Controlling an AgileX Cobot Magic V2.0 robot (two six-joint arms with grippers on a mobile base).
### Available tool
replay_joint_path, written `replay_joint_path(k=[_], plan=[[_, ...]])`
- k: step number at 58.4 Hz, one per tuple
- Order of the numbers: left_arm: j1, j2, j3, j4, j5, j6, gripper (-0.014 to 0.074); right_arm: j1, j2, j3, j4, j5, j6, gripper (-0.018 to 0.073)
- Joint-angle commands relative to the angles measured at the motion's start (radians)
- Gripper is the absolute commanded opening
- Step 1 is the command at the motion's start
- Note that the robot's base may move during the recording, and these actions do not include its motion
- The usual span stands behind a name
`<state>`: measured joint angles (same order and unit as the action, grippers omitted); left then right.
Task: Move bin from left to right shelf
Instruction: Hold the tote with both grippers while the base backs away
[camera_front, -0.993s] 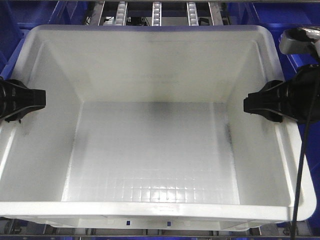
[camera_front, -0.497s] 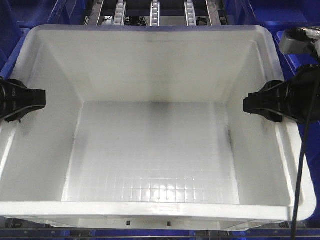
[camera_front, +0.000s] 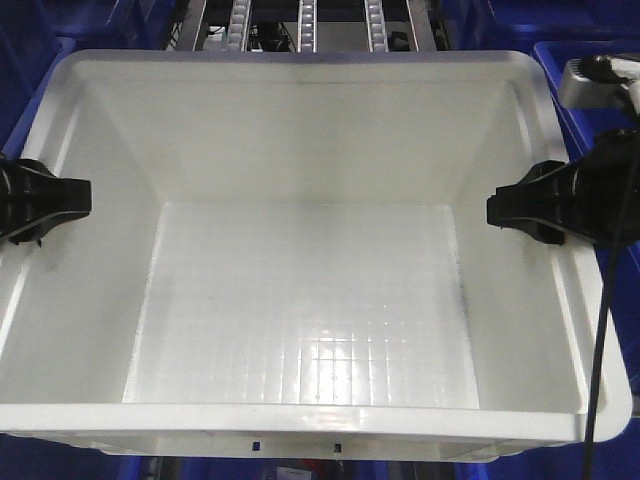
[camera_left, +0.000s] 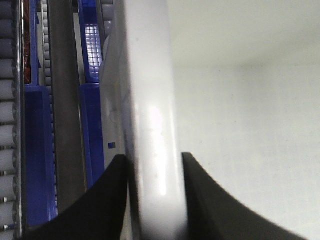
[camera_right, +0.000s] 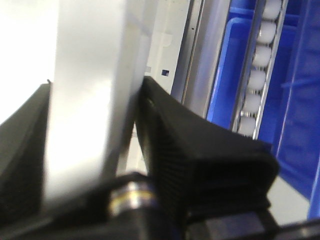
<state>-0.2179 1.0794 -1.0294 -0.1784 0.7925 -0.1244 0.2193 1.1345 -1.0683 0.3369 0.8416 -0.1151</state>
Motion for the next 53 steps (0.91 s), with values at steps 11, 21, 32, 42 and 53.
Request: replay_joint_path(k=[11,21,32,42,53], plan=[[-0.012,-0.035,-0.041,-0.038,-0.112,0.035,0.0000,0.000,-0.029,-0.039,0.033,-0.090,-0.032,-0.0005],[-0.012,-0.035,-0.041,-0.038,-0.112,0.035,0.0000,0.000,-0.029,-0.039,0.033,-0.090,-0.032,-0.0005],[-0.012,-0.035,-0.041,-0.038,-0.111,0.035,0.0000,0.000,-0.029,-0.039,0.033,-0.090,-0.032,-0.0005],[-0.012,-0.035,-0.041,-0.038,-0.111,0.035,0.0000,0.000,-0.029,-0.039,0.033,-0.090,-0.032,-0.0005],[-0.012,-0.035,-0.041,-0.038,-0.111,0.035,0.0000,0.000,-0.029,-0.039,0.033,-0.090,-0.032,-0.0005]])
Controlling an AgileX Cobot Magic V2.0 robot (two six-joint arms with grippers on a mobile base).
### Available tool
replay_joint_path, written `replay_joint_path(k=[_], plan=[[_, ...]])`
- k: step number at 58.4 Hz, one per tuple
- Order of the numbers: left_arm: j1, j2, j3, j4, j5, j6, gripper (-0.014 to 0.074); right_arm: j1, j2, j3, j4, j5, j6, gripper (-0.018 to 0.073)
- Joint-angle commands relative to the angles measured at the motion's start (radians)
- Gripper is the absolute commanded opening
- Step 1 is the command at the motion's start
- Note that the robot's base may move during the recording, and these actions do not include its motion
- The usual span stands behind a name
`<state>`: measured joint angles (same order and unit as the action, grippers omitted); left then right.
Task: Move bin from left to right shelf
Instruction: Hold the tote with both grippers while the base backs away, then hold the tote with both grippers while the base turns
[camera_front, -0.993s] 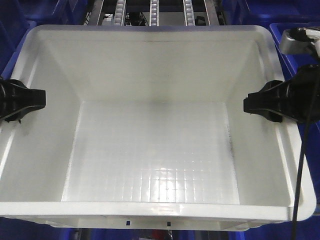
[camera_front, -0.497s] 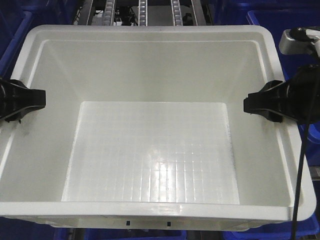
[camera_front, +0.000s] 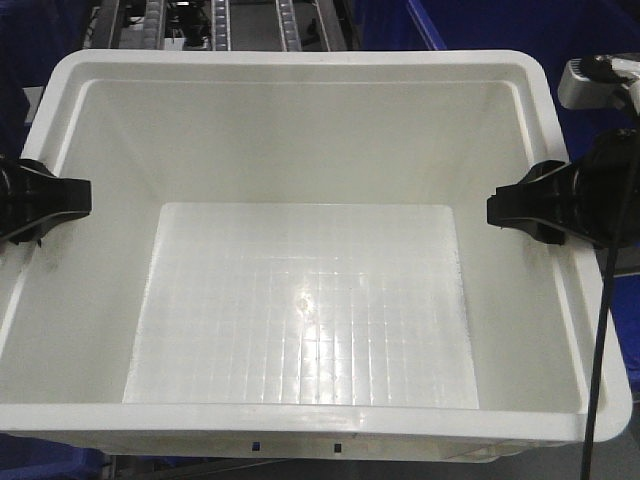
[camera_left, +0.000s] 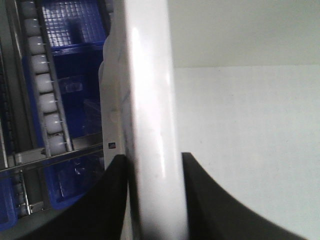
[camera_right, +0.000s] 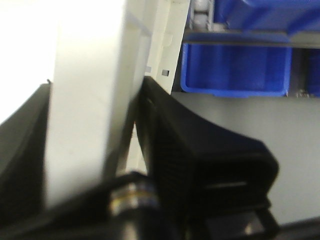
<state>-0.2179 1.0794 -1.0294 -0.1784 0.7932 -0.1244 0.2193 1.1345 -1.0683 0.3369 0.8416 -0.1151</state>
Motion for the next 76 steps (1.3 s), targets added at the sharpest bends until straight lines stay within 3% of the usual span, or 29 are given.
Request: replay_joint_path(k=[1,76], plan=[[-0.012,-0.035,-0.041,-0.038,-0.111,0.035,0.0000,0.000,-0.029,-0.039,0.033,-0.090,-0.032,-0.0005],[-0.012,-0.035,-0.041,-0.038,-0.111,0.035,0.0000,0.000,-0.029,-0.039,0.033,-0.088,-0.032,-0.0005]])
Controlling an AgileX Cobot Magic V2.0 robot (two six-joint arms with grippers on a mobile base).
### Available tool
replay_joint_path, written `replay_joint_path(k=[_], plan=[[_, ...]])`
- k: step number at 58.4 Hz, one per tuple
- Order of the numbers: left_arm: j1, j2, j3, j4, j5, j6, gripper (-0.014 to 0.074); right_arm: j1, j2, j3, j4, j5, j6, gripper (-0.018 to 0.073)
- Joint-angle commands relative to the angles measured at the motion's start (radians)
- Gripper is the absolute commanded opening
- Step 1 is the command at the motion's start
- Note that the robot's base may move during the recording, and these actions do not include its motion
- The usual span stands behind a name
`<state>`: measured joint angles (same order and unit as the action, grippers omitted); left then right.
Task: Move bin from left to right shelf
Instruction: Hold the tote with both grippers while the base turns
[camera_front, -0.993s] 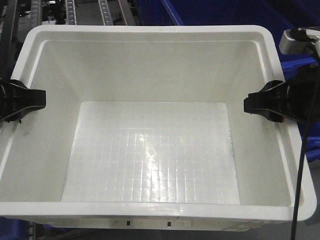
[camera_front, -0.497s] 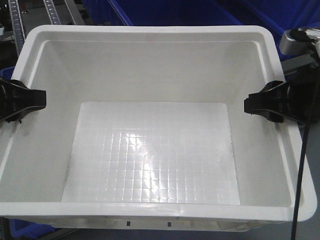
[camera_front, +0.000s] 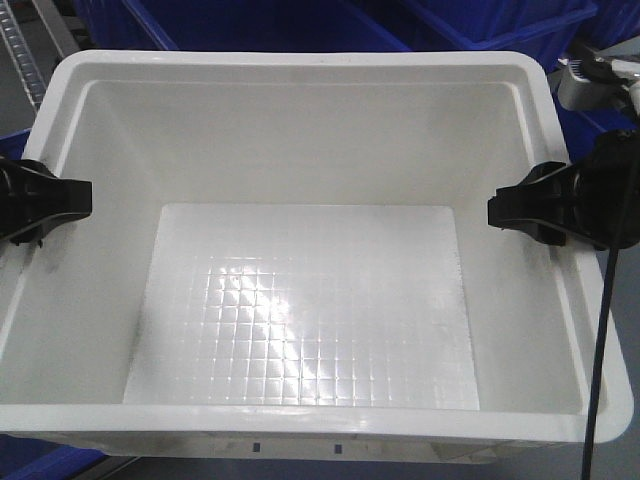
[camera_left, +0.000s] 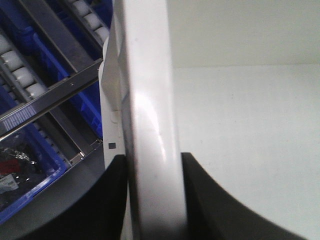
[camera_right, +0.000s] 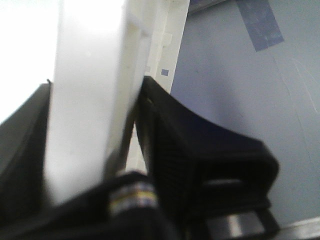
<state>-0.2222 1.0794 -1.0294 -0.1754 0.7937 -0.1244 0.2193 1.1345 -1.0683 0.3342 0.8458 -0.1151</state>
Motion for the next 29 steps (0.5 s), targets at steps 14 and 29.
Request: replay_joint_path(k=[14,29], plan=[[-0.008,-0.035,-0.041,-0.041,-0.112,0.035,0.0000,0.000,-0.029,-0.039,0.035,-0.091,-0.032,-0.0005],[-0.008,-0.035,-0.041,-0.041,-0.112,0.035,0.0000,0.000,-0.029,-0.039,0.035,-0.090,-0.032,-0.0005]])
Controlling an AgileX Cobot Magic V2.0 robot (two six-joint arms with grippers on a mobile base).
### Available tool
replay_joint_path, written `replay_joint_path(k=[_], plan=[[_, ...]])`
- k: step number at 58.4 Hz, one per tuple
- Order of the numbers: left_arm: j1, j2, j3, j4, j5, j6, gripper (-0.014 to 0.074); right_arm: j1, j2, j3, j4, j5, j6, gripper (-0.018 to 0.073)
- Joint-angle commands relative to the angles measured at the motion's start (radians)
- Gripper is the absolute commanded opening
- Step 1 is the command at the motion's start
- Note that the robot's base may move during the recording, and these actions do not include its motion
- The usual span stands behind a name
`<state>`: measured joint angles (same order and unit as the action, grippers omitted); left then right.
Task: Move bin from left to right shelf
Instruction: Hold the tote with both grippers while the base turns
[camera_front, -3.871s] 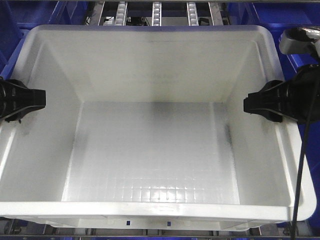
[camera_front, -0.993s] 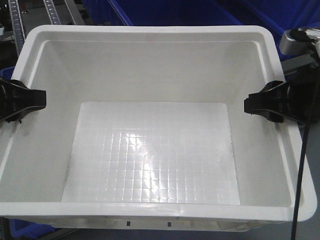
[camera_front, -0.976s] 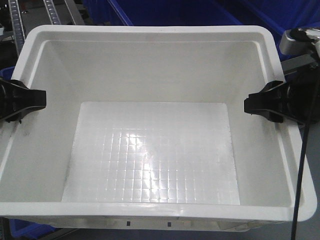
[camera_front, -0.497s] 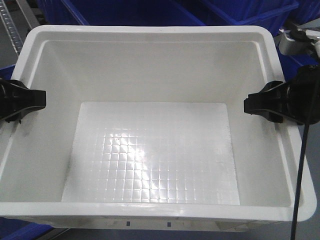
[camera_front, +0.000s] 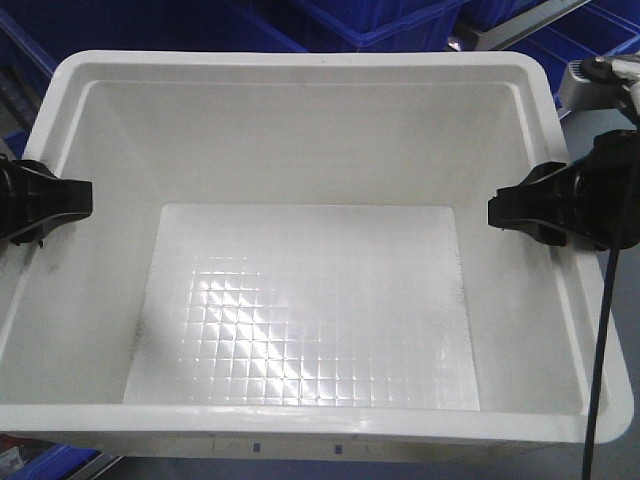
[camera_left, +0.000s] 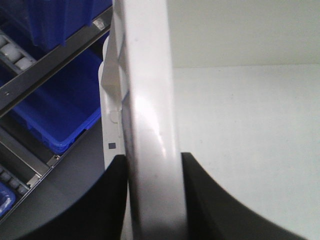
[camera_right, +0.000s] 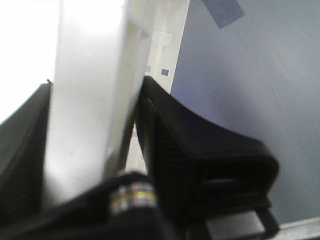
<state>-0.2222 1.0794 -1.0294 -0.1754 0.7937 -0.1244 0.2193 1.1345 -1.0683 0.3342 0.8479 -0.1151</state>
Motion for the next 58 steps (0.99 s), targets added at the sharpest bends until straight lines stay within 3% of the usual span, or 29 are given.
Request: replay_joint_path(k=[1,58], plan=[[-0.008,-0.035,-0.041,-0.041,-0.112,0.035,0.0000,0.000,-0.029,-0.039,0.035,-0.092,-0.032,-0.0005],[-0.008,-0.035,-0.041,-0.041,-0.112,0.035,0.0000,0.000,-0.029,-0.039,0.035,-0.092,-0.032,-0.0005]])
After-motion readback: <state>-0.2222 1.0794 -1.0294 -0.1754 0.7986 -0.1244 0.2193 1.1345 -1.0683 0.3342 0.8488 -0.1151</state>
